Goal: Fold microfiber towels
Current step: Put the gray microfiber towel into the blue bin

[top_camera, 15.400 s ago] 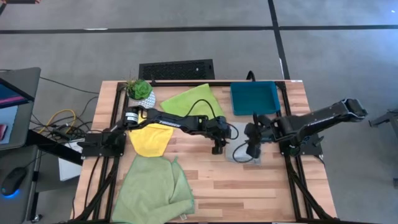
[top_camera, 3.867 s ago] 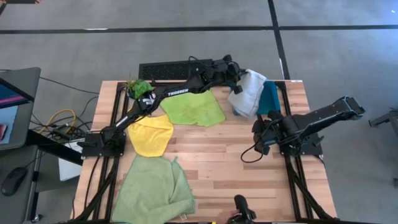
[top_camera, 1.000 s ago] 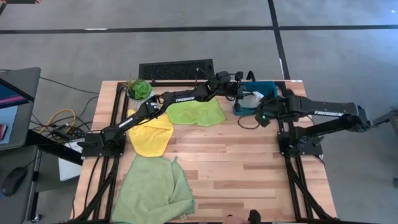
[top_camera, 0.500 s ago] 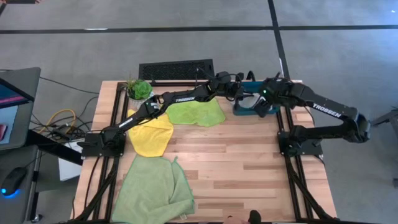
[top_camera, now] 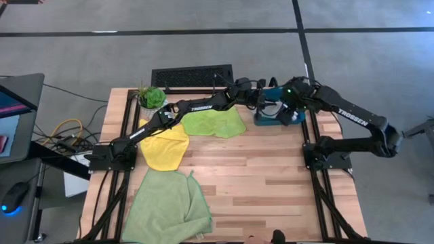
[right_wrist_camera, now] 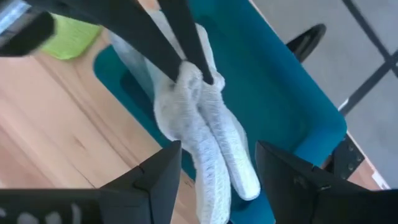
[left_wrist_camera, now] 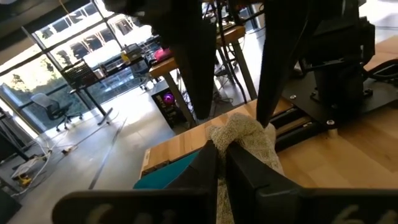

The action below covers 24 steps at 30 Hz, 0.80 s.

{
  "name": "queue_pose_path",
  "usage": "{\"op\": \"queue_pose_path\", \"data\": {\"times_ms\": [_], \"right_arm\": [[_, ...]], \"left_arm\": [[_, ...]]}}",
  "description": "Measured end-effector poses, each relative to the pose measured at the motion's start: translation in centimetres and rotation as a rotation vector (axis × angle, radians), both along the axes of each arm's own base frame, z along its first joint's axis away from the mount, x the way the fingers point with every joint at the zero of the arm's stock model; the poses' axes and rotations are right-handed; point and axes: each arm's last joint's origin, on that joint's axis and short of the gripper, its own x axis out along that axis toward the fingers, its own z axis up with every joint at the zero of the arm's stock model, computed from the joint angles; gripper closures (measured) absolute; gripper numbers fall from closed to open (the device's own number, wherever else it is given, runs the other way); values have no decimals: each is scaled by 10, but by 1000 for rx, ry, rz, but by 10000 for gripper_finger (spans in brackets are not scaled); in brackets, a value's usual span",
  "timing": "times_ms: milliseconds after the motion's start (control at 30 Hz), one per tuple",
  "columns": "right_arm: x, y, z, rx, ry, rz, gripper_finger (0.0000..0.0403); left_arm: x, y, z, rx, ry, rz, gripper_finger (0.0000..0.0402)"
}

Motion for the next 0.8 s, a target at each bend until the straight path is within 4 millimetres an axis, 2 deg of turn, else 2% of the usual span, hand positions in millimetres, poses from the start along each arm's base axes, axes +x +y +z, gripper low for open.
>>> {"op": "queue_pose_path", "data": {"times_ms": [333,467,633,800], "right_arm": [[14,-22,-29,102,160,35,174],[18,-25,-36,121,193,58,195],[19,-26,-37,124,205,73,264],[19,-26,-37,119,203,72,362]], "left_arm": [[-2,2,5,11,-8,2,397],[-3,5,8,13,-13,8,397],[-7,13,6,6,6,26,397],[-8,18,5,26,24,79,397]]}}
